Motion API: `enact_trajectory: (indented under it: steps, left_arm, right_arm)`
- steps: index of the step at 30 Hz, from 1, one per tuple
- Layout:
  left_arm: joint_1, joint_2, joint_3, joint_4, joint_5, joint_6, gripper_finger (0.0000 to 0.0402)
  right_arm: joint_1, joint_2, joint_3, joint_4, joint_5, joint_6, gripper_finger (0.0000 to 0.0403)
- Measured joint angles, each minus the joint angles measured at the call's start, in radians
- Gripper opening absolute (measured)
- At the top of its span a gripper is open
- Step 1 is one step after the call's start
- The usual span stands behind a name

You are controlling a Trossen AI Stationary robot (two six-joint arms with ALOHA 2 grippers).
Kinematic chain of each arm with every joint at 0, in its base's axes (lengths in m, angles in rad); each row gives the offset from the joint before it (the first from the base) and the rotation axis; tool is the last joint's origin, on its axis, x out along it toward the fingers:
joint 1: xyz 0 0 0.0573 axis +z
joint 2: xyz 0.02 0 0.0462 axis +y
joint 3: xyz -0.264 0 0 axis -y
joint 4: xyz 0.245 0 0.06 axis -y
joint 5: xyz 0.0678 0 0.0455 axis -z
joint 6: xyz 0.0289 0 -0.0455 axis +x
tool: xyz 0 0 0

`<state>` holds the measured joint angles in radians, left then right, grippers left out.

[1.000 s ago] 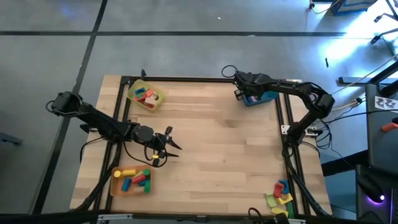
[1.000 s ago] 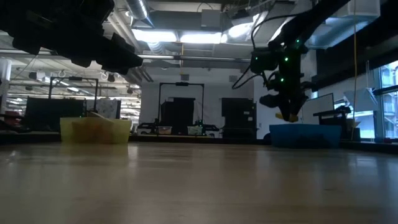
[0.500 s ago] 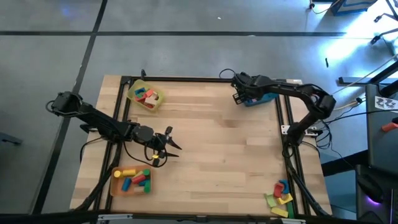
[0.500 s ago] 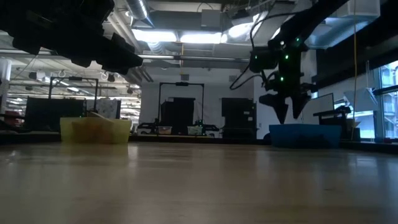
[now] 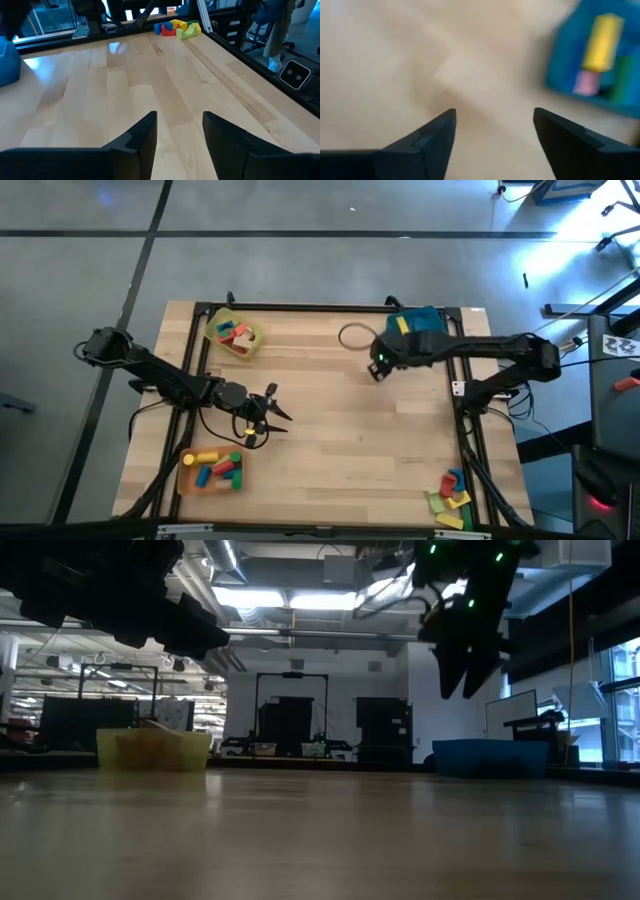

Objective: Sort blocks by size
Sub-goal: Put the light green arch block into the yellow bin

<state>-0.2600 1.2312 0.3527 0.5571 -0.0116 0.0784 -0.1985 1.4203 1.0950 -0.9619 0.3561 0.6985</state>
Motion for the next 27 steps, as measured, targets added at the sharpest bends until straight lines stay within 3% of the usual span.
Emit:
enact_trajectory:
  steps: [9, 18, 27]
  left_arm:
    - [0.0, 0.0, 0.0, 0.002, 0.0, 0.0, 0.0143]
    - [0.0, 0.0, 0.0, 0.005, 0.0, -0.003, 0.0143]
    - [-0.001, 0.0, 0.0, 0.01, 0.0, -0.004, 0.0143]
  right_arm:
    - [0.358, -0.01, 0.0, -0.001, -0.195, 0.174, 0.0266]
    - [0.695, -0.009, -0.001, 0.002, -0.215, 0.449, 0.0266]
    - [0.936, 0.027, -0.01, 0.011, -0.273, 0.626, 0.0266]
